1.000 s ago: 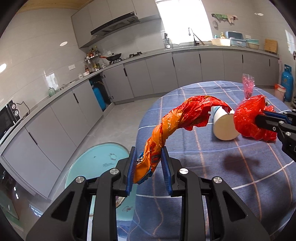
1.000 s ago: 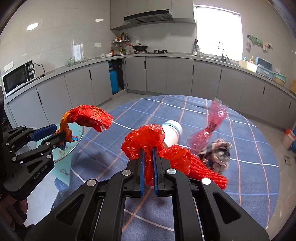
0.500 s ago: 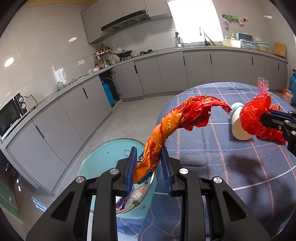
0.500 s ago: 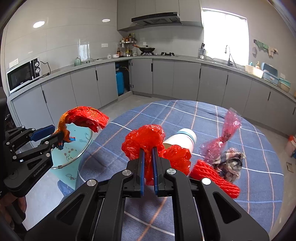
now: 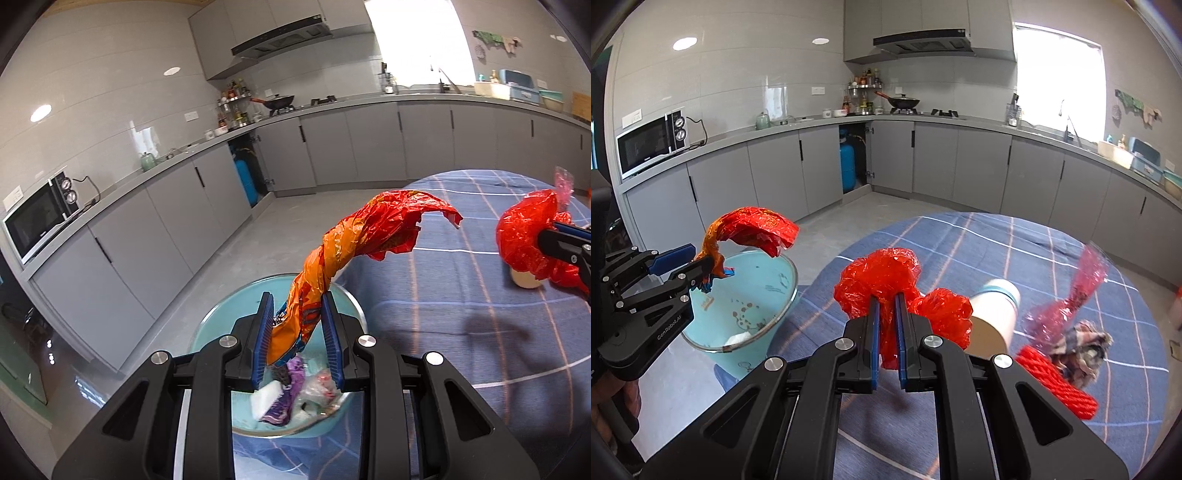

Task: Collect trash
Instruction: 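Carry both bags over the blue bin and open both grippers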

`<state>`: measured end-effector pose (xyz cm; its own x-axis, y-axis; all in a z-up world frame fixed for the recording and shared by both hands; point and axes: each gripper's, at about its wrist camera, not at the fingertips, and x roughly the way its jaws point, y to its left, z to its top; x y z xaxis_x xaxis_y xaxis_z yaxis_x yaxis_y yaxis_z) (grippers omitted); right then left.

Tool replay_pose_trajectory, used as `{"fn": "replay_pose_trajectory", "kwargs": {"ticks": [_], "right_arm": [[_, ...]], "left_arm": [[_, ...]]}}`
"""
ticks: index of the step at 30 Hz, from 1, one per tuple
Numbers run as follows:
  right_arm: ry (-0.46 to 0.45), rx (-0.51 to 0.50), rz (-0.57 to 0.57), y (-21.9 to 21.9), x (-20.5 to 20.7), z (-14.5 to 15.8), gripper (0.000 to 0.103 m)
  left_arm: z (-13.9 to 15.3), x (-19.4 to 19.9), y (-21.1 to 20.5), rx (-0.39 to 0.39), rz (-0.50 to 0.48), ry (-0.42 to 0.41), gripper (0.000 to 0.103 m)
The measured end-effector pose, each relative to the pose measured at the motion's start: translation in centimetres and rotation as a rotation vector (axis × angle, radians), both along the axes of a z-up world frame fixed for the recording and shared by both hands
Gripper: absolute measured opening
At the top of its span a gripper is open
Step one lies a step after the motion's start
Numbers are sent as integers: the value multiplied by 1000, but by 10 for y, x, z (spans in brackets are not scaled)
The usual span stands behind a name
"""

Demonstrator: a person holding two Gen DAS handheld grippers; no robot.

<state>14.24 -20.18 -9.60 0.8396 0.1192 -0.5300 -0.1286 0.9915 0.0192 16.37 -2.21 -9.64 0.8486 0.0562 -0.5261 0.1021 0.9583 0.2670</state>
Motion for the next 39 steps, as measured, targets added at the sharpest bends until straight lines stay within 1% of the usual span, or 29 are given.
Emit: {"fn": "replay_pose_trajectory", "kwargs": {"ticks": [7,15,27,39], "right_arm": [[-6,-2,40,18,13,2,8],[-1,-3,76,35,28,0,8],[2,-3,137,59,47,-1,8],[4,-6,198,85,61,-1,8]], "left_arm": [[2,13,16,14,55,-1,27],[-2,30,36,32,118,13,27],[-6,41,61,52,176,26,27],[-10,46,75,59,214,41,27]]}}
